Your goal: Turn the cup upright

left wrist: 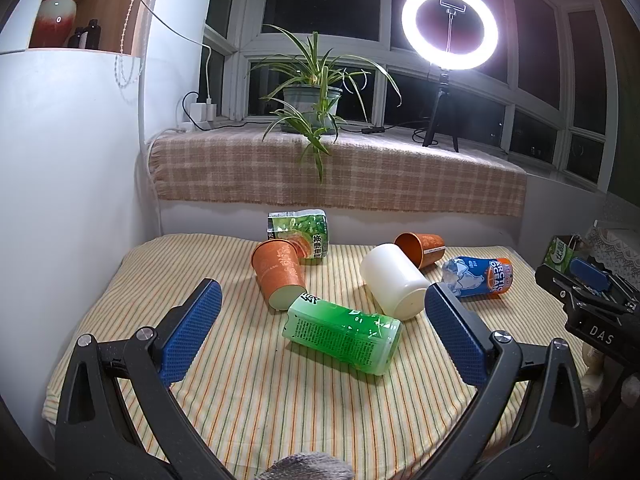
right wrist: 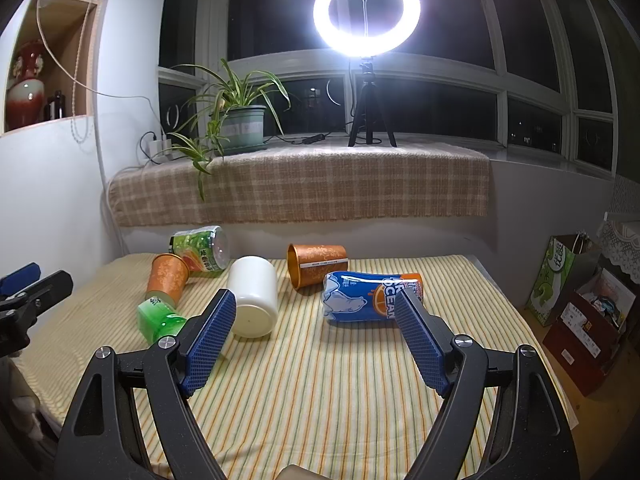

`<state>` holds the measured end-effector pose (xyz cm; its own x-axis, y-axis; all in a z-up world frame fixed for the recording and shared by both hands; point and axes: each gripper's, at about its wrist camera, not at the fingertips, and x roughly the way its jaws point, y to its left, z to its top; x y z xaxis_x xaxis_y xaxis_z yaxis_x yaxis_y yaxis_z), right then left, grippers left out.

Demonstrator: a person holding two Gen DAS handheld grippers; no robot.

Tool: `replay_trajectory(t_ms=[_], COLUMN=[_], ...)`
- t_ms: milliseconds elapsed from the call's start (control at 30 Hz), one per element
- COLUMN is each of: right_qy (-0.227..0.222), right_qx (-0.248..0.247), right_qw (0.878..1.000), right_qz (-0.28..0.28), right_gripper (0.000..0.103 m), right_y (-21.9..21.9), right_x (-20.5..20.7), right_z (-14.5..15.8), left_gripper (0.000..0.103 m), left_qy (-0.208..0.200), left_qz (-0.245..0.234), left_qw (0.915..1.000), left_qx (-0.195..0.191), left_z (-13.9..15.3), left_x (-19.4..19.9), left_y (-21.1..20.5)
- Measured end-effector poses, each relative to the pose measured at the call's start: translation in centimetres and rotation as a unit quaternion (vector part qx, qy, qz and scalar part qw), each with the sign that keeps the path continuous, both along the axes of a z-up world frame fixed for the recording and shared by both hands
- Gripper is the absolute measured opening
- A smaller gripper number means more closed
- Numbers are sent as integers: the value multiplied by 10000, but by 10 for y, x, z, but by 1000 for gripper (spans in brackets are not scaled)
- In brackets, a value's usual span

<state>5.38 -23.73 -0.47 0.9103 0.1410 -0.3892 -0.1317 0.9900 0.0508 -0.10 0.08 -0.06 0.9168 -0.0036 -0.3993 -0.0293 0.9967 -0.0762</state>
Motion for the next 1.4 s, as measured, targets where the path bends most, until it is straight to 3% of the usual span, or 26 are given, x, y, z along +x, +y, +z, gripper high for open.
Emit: replay_trajectory(t_ms=[1067, 1400], right_qy=[51, 111], right_qx=[3, 56], right_qw=[10000, 9998], right_qz=[-66, -126], right_gripper=[82, 82], right_y=[-4, -11], right_x=[-1, 1], right_z=[-4, -9], left_gripper=[103, 103], left_qy=[1, 197], left_qz=[-71, -721], left_qw=[10000, 9968], left_qx=[59, 279], left_z=[-6, -5], left_x=[1, 25], left_y=[-12, -32])
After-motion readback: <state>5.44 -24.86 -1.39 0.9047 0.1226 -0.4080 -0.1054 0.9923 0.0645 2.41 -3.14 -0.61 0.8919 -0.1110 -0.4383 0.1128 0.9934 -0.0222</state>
